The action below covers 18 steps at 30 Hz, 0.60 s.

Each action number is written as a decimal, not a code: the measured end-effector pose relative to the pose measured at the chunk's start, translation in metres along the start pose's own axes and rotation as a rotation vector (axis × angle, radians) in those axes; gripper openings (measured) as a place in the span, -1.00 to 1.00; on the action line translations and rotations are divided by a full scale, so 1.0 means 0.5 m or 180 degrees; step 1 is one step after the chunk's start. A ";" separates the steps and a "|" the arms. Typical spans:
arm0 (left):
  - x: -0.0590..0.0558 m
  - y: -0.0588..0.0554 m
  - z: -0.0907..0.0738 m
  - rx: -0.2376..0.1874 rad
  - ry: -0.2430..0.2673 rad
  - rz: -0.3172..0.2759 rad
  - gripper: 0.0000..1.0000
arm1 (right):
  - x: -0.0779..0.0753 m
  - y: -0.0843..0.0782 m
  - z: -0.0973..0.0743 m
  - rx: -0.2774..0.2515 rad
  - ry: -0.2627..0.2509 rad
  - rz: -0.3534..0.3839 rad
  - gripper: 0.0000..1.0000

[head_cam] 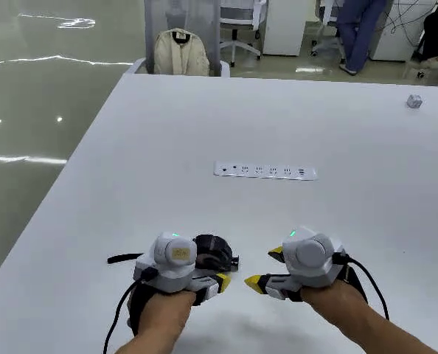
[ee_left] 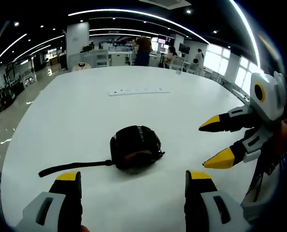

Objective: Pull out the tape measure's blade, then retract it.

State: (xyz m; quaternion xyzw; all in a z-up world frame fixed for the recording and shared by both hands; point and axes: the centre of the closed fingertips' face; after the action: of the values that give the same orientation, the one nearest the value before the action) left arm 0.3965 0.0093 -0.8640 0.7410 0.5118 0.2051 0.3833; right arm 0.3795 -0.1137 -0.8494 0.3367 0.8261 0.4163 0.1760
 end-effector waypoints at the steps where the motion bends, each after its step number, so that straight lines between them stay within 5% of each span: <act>1: -0.001 -0.001 -0.004 0.0001 -0.0004 -0.0005 0.73 | 0.002 -0.001 -0.003 -0.0001 -0.0023 0.0032 -0.04; 18: 0.001 -0.005 -0.080 -0.0083 -0.0126 0.0127 0.87 | 0.048 0.001 -0.088 -0.0127 -0.0231 0.0410 0.19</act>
State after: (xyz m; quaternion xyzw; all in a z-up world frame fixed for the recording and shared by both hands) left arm 0.3674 0.0248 -0.8411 0.7499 0.4866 0.2047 0.3988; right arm 0.3373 -0.1216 -0.8232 0.4004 0.7873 0.4307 0.1854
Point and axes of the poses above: the centre of the closed fingertips' face, and the gripper's own axes: z roughly forward along the fingers, x roughly to its left, y roughly out of its top, and after that the axes turned 4 degrees about -x, right-handed
